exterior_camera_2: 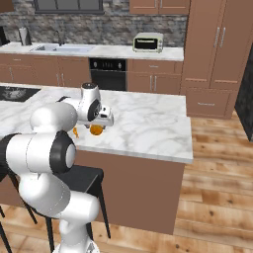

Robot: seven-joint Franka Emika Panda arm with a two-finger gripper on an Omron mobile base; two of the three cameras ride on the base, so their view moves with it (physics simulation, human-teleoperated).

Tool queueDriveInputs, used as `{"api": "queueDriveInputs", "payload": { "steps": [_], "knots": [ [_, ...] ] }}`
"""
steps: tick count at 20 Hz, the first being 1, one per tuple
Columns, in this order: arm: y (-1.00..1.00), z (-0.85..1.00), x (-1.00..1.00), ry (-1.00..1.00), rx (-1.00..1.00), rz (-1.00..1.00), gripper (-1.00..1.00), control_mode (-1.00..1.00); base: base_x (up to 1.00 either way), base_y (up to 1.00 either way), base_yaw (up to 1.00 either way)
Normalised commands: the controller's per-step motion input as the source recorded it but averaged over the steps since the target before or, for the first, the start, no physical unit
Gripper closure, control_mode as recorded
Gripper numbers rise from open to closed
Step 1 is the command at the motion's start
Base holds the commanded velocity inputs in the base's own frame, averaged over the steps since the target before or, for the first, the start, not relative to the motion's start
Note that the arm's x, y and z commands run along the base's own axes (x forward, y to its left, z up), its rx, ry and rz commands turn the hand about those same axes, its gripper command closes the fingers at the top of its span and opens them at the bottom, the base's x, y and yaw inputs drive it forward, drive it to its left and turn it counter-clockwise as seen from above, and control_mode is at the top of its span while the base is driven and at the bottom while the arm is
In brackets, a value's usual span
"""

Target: Open the fridge, remove the orange, squash, and shrimp, and place them on any counter.

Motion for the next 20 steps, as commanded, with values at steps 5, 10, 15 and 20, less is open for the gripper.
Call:
{"api": "queueDriveInputs", "payload": {
  "steps": [5,10,15,20],
  "knots": [
    [0.10,-0.03,0.06,-0.08,0.00,0.09,-1.00,-1.00,0.00,0.00,0.00],
    [0.09,0.52,-0.29,-0.13,0.00,0.02,-1.00,-1.00,0.00,0.00,0.00],
    [-0.02,1.00,-0.64,-0.06,0.00,0.00,-1.00,-1.00,0.00,0.00,0.00],
    [-0.12,1.00,-0.45,-0.01,0.00,0.00,-1.00,-1.00,0.00,0.00,0.00]
  ]
}}
